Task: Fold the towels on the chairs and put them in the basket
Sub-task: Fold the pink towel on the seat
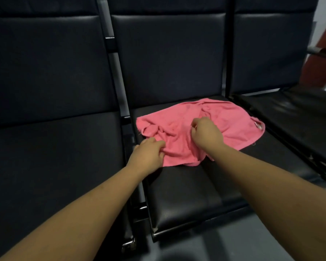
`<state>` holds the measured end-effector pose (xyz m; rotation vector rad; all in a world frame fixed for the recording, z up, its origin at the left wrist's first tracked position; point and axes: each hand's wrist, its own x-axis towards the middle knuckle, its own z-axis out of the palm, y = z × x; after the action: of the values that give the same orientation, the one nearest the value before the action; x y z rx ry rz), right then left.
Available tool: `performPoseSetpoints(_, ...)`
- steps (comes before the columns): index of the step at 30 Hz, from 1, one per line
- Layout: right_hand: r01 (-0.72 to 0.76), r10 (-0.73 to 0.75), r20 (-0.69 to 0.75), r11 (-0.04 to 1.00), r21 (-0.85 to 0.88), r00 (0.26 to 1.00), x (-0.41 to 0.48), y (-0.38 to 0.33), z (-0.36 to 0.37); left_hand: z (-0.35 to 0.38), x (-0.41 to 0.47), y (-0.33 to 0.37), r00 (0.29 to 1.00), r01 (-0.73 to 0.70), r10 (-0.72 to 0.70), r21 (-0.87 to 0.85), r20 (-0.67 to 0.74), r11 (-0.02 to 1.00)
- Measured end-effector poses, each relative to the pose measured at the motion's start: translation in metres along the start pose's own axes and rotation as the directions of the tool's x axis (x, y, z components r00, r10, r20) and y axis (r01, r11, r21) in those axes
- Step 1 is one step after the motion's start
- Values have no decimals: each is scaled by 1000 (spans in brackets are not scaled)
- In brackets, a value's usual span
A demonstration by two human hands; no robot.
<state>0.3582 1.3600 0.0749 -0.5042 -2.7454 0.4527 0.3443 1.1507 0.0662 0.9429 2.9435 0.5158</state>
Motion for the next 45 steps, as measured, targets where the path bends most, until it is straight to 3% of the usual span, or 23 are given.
performPoseSetpoints(4, -82, 109, -87, 958, 276, 990, -15, -5, -37, -28, -18, 22, 979, 98, -165, -435, -119, 895)
performPoseSetpoints(9, -78, 172, -95, 786, 613, 981, -29, -15, -83, -65, -44, 26, 962, 117, -239, -594, -129, 796)
performPoseSetpoints(13, 14, 45, -100, 854, 520, 994, -41, -26, -106, -102, -52, 25, 914, 66, -343, -752, -218, 656)
performPoseSetpoints(16, -34, -110, 169, 734, 678, 980, -56, -32, -111, -138, -56, 36, 881, -11, -399, -853, -256, 522)
performPoseSetpoints(19, 83, -350, 388, 824, 560, 853, -77, -35, -106, -169, -67, 46, 893, -35, -373, -864, -252, 502)
performPoseSetpoints(21, 173, -365, 347, 862, 477, 864, -86, -37, -102, -182, -72, 50, 902, -47, -366, -895, -229, 444)
performPoseSetpoints(24, 196, -361, 232, 828, 526, 903, -98, -53, -101, -198, -83, 53, 906, -72, -372, -941, -200, 330)
performPoseSetpoints(27, 170, -427, 250, 733, 659, 869, -103, -65, -100, -208, -92, 53, 935, -92, -300, -945, -191, 315)
performPoseSetpoints(30, 308, -480, 298, 824, 475, 825, -99, -61, -84, -215, -103, 52, 967, -82, -204, -944, -153, 320)
performPoseSetpoints(31, 316, -455, 295, 853, 416, 840, -100, -59, -82, -216, -105, 50, 970, -68, -197, -940, -140, 335)
performPoseSetpoints(33, 263, -405, 244, 848, 460, 881, -102, -64, -83, -217, -108, 42, 953, -41, -269, -940, -138, 338)
performPoseSetpoints(35, 182, -359, 201, 790, 586, 911, -109, -84, -95, -218, -110, 29, 919, -41, -374, -974, -124, 221)
performPoseSetpoints(38, -5, -261, 220, 635, 773, 940, -112, -113, -110, -217, -118, 12, 957, -44, -290, -997, -25, -59)
performPoseSetpoints(39, -61, -221, 218, 558, 828, 950, -112, -125, -114, -216, -122, 5, 966, -16, -259, -998, 1, -60)
performPoseSetpoints(41, -156, -146, 223, 370, 916, 964, -111, -148, -122, -205, -130, -2, 956, 47, -294, -996, 23, 78)
performPoseSetpoints(42, -197, -114, 235, 268, 943, 965, -109, -158, -125, -194, -137, -6, 938, 87, -345, -981, 22, 174)
performPoseSetpoints(45, -325, -63, 324, -14, 946, 944, -107, -185, -129, -157, -155, -23, 848, 194, -530, -937, 12, 290)
